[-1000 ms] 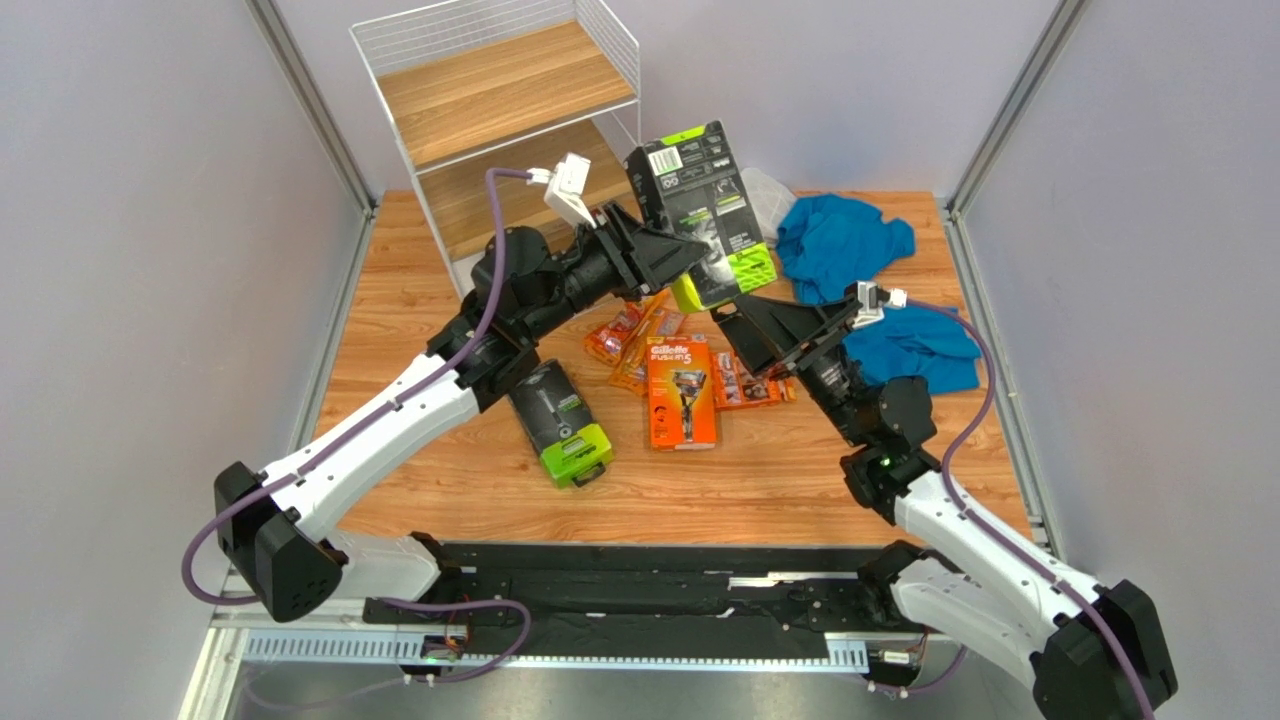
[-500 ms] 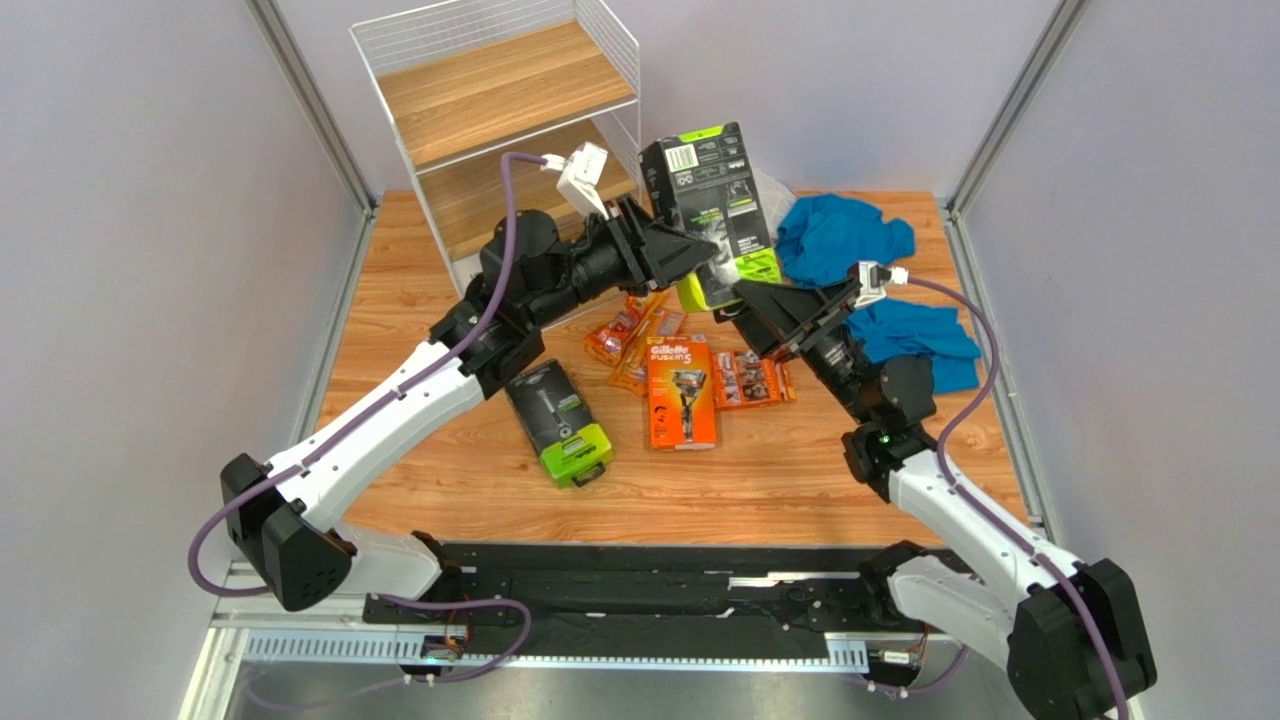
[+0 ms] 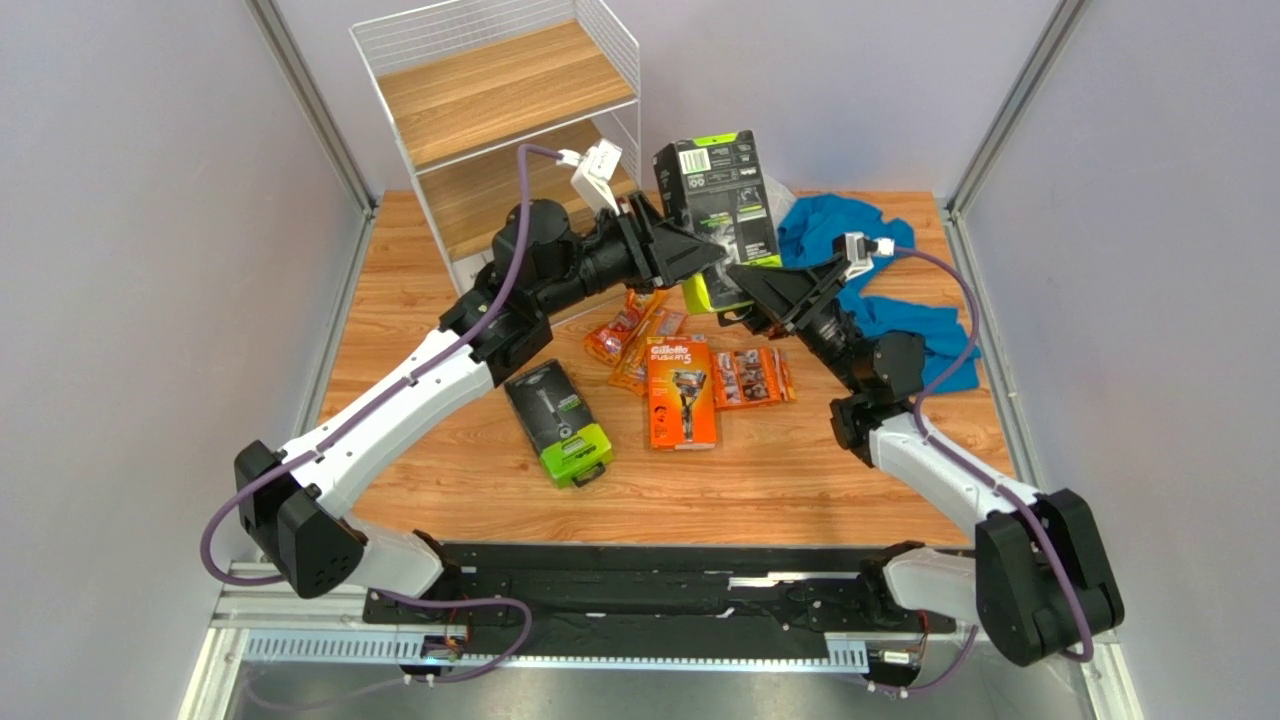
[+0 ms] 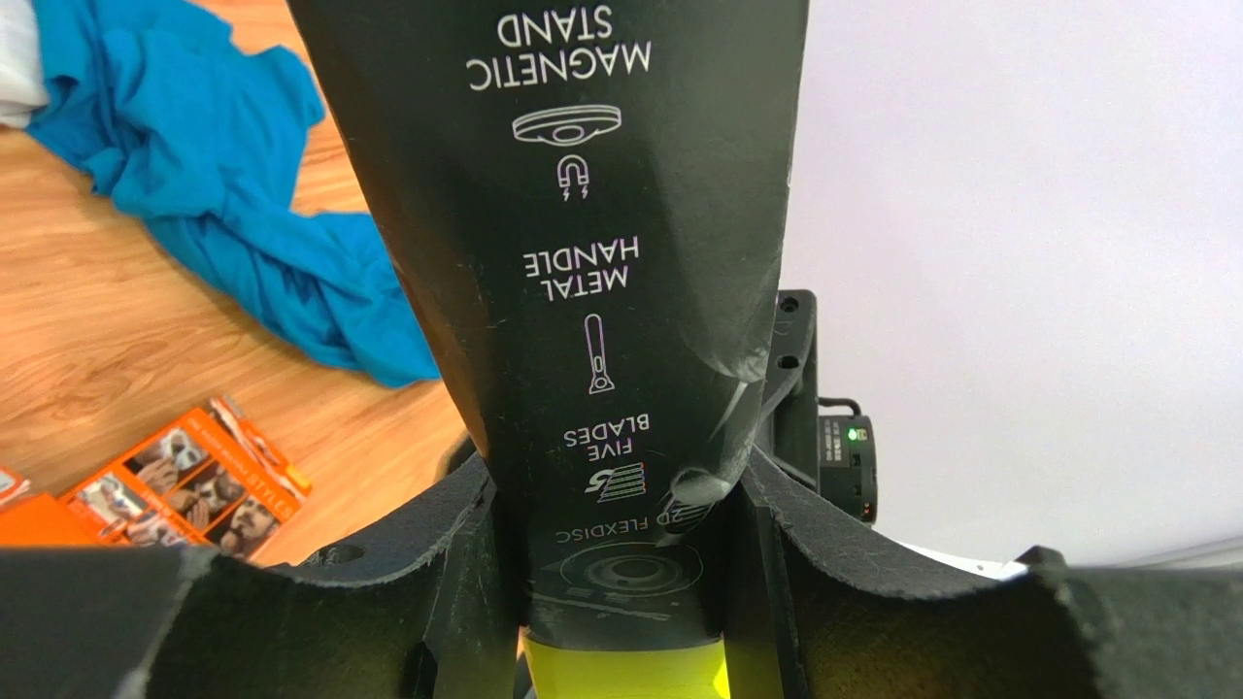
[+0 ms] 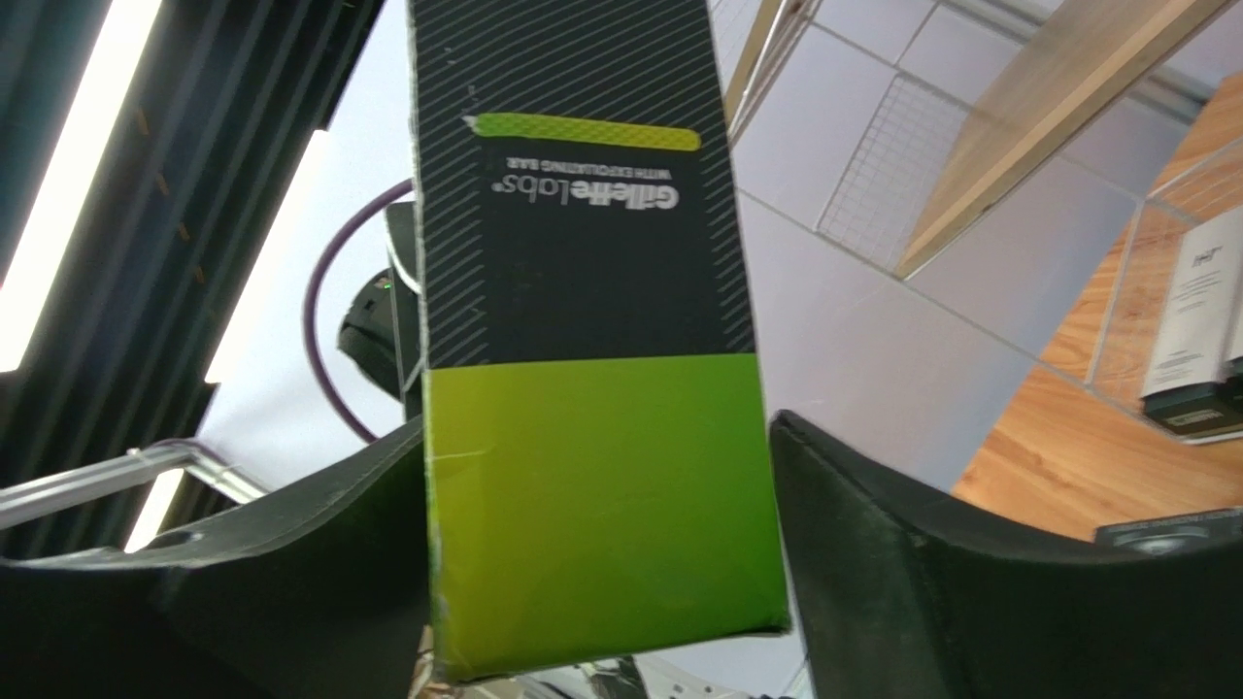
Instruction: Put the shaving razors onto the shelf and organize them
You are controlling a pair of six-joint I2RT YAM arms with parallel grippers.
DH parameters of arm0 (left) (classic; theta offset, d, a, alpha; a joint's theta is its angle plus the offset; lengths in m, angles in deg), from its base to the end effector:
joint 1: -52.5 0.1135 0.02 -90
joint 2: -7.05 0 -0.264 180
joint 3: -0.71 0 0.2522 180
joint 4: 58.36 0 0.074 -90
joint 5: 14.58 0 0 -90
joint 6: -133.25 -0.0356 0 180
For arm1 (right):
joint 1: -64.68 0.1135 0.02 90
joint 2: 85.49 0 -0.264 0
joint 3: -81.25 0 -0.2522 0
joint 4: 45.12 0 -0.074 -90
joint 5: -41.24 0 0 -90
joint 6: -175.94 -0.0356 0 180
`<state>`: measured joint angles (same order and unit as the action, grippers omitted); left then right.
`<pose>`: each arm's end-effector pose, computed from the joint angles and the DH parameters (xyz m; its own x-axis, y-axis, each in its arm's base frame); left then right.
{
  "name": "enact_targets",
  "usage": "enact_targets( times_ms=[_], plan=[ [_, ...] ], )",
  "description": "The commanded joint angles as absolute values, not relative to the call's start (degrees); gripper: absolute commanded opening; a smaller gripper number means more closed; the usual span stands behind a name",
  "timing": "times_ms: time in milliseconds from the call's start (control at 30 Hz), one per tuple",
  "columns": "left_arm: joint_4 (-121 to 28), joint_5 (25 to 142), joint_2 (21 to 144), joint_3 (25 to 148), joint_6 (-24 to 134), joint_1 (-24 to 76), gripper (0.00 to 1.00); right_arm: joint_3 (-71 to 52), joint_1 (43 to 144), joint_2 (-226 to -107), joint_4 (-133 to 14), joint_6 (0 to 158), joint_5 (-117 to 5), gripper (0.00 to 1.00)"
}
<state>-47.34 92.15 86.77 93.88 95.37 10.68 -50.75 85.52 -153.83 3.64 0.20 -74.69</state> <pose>0.2362 -0.2251 0.4365 -0.6538 -0.4293 -0.6231 0.5486 0.2982 -0.7811 0.2302 0.1043 0.3217 -0.6444 0.7143 -0.2729 -0.4940 -0.1166 0.8616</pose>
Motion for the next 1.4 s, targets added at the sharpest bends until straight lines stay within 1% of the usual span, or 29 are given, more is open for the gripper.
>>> enact_targets(
  times_ms=[0, 67, 100, 200, 267, 300, 333, 400, 433, 467, 500, 533, 600, 633, 667, 800, 833, 900, 933, 1033, 1200, 1367],
  plan=[
    [-54.35, 93.62, 85.44, 97.0, 96.95, 11.1, 0.0, -49.31, 85.25, -155.45, 14.32, -3.27, -77.15, 0.67],
    [-54.97, 93.44, 85.36, 96.21, 97.21, 11.28, 0.0, -49.75, 85.25, -155.19, 14.68, -3.45, -77.15, 0.53],
    [-55.32, 93.35, 85.27, 95.94, 97.56, 11.28, 0.0, -49.84, 85.25, -155.1, 14.77, -3.53, -77.24, 0.44],
    [-56.28, 92.48, 84.83, 94.54, 97.83, 11.28, 0.0, -50.45, 85.25, -154.14, 14.42, -3.8, -77.24, 0.27],
    [-56.72, 91.25, 84.48, 93.4, 97.65, 11.28, 0.0, -51.06, 85.16, -153.18, 14.33, -3.8, -77.24, 0.22],
    [-56.55, 90.89, 83.96, 93.04, 97.31, 11.45, 0.03, -51.24, 85.25, -152.82, 13.54, -3.71, -77.15, 0.2],
    [-55.85, 90.54, 83.6, 92.43, 96.78, 11.63, 0.08, -51.5, 85.25, -152.38, 12.93, -3.62, -77.15, 0.2],
    [-54.36, 89.31, 82.38, 91.9, 94.68, 11.89, 0.35, -51.94, 85.16, -150.8, 10.22, -2.57, -77.41, 0.18],
    [-51.83, 88.87, 81.85, 91.55, 93.71, 11.98, 0.57, -52.03, 85.25, -150.19, 8.8, -2.13, -77.41, 0.18],
    [-50.15, 87.56, 81.32, 91.55, 92.74, 12.07, 0.67, -51.86, 85.16, -149.57, 7.05, -0.91, -77.67, 0.17],
    [-48.31, 86.51, 80.27, 91.46, 90.56, 12.16, 0.74, -51.6, 85.25, -148.26, 3.73, -0.03, -78.02, 0.16],
    [-44.89, 85.37, 79.65, 91.2, 89.75, 12.25, 0.84, -51.51, 85.25, -147.55, 1.95, 0.68, -78.2, 0.15],
    [-40.05, 86.14, 77.81, 91.11, 86.43, 13.56, 0.88, -51.16, 85.25, -145.45, -3.39, 2.87, -78.55, 0.14],
    [-36.02, 85.71, 77.19, 90.93, 85.62, 13.74, 0.95, -50.72, 85.25, -144.74, -5.08, 3.58, -78.56, 0.14],
    [-33.98, 83.36, 76.23, 90.67, 84.22, 13.83, 0.99, -50.54, 85.25, -144.12, -6.84, 4.45, -78.64, 0.13],
    [-24.05, 75.61, 69.21, 87.86, 81.05, 14.0, 0.99, -48.7, 85.25, -141.4, -18.68, 9.28, -79.26, 0.12],
    [-18.55, 73.25, 68.05, 86.9, 80.78, 14.0, 0.99, -48.0, 85.25, -140.44, -21.07, 10.34, -79.52, 0.11],
    [-13.16, 68.32, 63.76, 85.32, 81.13, 13.92, 0.99, -46.06, 85.33, -139.64, -27.82, 12.63, -79.61, 0.11],
    [-8.26, 66.82, 62.17, 82.87, 81.74, 14.0, 0.99, -45.45, 85.34, -139.03, -29.34, 14.29, -79.7, 0.1],
    [-1.98, 63.39, 55.05, 76.45, 83.23, 14.09, 0.99, -43.43, 85.34, -138.84, -33.92, 16.58, -79.96, 0.09],
    [4.79, 64.43, 43.73, 67.49, 88.06, 14.18, 0.99, -37.12, 87.26, -141.04, -40.32, 20.54, -80.14, 0.07],
    [6.99, 67.68, 38.86, 63.07, 90.62, 14.01, 0.99, -27.97, 91.48, -146.57, -44.11, 24.32, -79.96, 0.05]
  ],
)
